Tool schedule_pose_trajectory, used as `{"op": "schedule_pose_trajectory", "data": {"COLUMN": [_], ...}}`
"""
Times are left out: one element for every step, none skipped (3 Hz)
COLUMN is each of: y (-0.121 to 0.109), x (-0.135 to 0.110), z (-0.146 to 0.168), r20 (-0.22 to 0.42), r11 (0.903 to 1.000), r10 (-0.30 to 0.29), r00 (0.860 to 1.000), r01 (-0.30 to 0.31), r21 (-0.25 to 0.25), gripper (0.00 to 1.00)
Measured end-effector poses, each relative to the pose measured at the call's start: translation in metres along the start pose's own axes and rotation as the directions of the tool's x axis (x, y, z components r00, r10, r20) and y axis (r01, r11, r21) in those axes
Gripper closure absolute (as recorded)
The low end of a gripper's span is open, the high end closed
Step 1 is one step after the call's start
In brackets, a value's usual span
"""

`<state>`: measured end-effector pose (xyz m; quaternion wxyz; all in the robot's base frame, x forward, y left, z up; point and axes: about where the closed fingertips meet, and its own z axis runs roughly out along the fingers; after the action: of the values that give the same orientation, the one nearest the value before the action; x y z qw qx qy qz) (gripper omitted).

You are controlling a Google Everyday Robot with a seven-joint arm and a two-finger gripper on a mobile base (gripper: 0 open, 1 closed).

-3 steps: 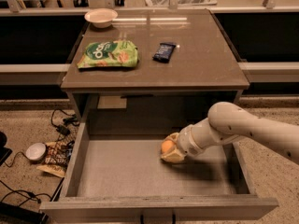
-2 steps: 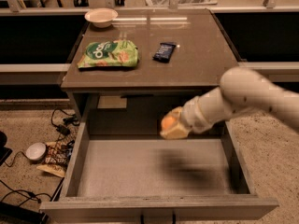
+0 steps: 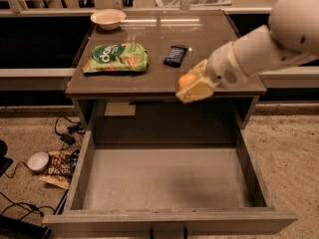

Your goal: Pick orange from top drawer and place on counter

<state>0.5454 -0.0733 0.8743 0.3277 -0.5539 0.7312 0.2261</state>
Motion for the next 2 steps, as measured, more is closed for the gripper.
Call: {"op": "schedule_pose_trajectory", "data": {"y": [-0.042,-0.081], "x": [-0.041,-0.066], "z": [-0.042,-0.068], "r20": [0.032,0.087], "r11": [0.9929,0.9736], "r10": [0.002,-0.007], "r00": [0.999,0.996], "r01": [-0.005,-0.014], "r21": [0.119,0.228], "gripper": [1.00,1.00]}}
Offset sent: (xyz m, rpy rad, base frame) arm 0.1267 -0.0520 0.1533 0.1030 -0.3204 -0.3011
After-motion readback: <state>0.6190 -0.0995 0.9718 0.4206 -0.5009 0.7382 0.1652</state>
